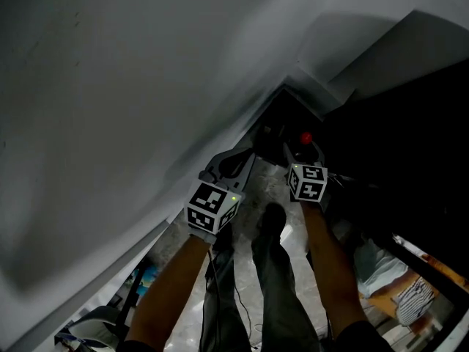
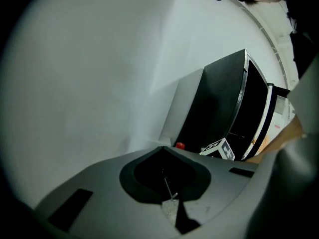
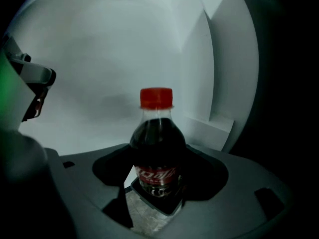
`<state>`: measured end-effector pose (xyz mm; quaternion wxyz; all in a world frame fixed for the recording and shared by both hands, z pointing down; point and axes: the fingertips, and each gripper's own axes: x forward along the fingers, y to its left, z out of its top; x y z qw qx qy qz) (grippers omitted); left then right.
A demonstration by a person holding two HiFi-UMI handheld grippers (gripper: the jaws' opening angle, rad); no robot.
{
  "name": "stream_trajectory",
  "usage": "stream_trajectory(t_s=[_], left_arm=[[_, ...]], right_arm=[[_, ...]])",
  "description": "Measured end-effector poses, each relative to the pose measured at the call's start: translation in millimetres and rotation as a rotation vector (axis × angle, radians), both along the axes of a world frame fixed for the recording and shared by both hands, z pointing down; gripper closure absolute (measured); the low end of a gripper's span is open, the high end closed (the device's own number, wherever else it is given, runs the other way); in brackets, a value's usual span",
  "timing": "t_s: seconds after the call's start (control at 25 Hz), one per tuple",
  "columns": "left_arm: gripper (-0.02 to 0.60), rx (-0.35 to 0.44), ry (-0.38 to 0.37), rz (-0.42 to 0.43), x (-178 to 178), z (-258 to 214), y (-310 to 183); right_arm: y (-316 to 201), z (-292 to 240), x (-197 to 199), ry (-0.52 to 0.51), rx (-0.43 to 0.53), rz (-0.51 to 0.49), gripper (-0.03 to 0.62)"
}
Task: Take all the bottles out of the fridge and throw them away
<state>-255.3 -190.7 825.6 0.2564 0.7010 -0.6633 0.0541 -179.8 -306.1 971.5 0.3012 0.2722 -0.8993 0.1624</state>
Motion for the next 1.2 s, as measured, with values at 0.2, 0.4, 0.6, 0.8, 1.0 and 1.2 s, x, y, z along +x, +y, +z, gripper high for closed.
stream_trajectory(t_s=[0.2, 0.4, 0.6, 0.8, 1.0, 1.2], left_arm=[[0.575, 0.003, -0.004, -0.002, 2.4, -4.6, -1.7], [0.575, 0.005, 0.007, -0.005, 11.2, -11.0, -0.8], [0.575, 0.012, -0.004, 0.021, 20.7, -39.8, 2.1], [0.575, 0.037, -0.016, 0.059, 28.8, -93.8, 7.0], [0.575, 0.067, -0.042, 0.120, 47.8, -163.6, 22.3], [0.574, 0.123, -0.056, 0.178, 59.6, -231.3, 37.0]], right_arm=[[-14.1, -22.7, -4.2, -0.046, 0.052, 0.015, 0.287], [-11.3, -47.4, 5.0, -0.054, 0.085, 0.009, 0.318], [9.3, -86.1, 27.4, -0.053, 0.098, 0.028, 0.438], [37.6, -151.4, 49.9, -0.081, 0.093, 0.083, 0.585], [73.1, -226.2, 66.3, -0.119, 0.067, 0.111, 0.585], [95.5, -303.3, 76.3, -0.155, 0.067, 0.165, 0.586]])
